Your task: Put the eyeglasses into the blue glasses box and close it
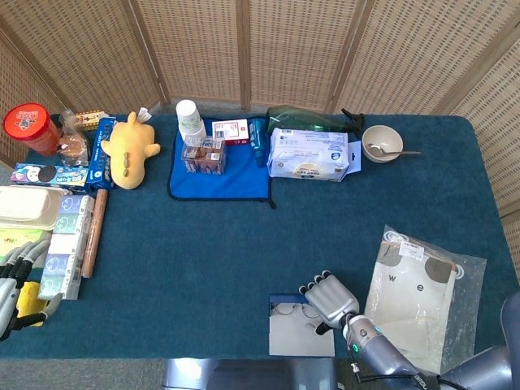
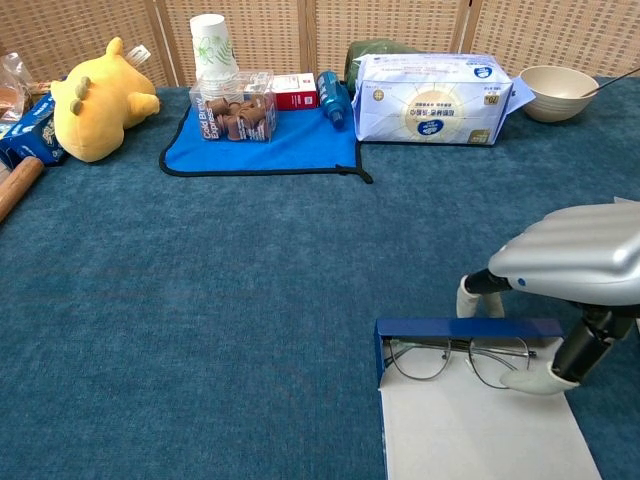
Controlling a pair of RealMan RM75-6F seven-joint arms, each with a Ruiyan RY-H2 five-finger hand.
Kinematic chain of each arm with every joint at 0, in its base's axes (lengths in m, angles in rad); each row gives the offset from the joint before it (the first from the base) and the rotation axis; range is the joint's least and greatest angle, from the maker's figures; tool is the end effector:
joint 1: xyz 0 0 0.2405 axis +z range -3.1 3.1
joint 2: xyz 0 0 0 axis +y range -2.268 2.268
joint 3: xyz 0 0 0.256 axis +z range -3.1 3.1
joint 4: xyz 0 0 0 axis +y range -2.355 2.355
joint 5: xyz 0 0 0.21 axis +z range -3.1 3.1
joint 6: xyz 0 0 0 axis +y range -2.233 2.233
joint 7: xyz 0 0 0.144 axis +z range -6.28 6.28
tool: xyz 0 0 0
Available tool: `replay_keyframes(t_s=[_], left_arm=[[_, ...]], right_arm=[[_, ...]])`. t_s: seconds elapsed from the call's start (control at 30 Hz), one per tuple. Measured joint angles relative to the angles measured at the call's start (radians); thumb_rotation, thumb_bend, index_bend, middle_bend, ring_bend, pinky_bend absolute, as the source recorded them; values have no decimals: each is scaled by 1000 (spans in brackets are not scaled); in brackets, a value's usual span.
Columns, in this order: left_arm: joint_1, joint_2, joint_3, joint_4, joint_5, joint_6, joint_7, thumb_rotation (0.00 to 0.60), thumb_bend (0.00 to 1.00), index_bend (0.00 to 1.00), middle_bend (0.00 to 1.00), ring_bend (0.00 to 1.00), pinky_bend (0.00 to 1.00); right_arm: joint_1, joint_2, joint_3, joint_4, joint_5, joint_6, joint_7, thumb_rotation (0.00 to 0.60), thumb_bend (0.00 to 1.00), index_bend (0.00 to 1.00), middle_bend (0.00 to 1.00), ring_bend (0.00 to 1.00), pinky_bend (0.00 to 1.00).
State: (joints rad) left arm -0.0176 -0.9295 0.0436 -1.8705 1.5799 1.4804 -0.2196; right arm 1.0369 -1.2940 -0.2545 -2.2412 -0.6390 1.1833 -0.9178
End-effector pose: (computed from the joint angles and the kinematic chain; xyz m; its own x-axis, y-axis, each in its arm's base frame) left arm -0.2798 0.1389 0.1782 0.1205 0.1256 0.9847 0.9923 0.0149 -0.1233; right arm -0.1186 -0.2165 0.0144 0.7760 -0.4671 0.4237 -0.6307 -0.5794 0.5163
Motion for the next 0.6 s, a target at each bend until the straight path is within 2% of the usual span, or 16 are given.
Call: replay_keyframes(t_s=[0.13,0.6], left_arm=[[7,4,3,1,1,10,-3,600,292,0,80,0,0],[11,3,10,1,12,17,-4,600,292,0,78,0,0]], right_arm=[[2,-10,9,0,-3,-10,-14,227,323,215,329,218,212],[-33,-17,-8,-36,-31,14,-51,226,323,209,329,218,212]])
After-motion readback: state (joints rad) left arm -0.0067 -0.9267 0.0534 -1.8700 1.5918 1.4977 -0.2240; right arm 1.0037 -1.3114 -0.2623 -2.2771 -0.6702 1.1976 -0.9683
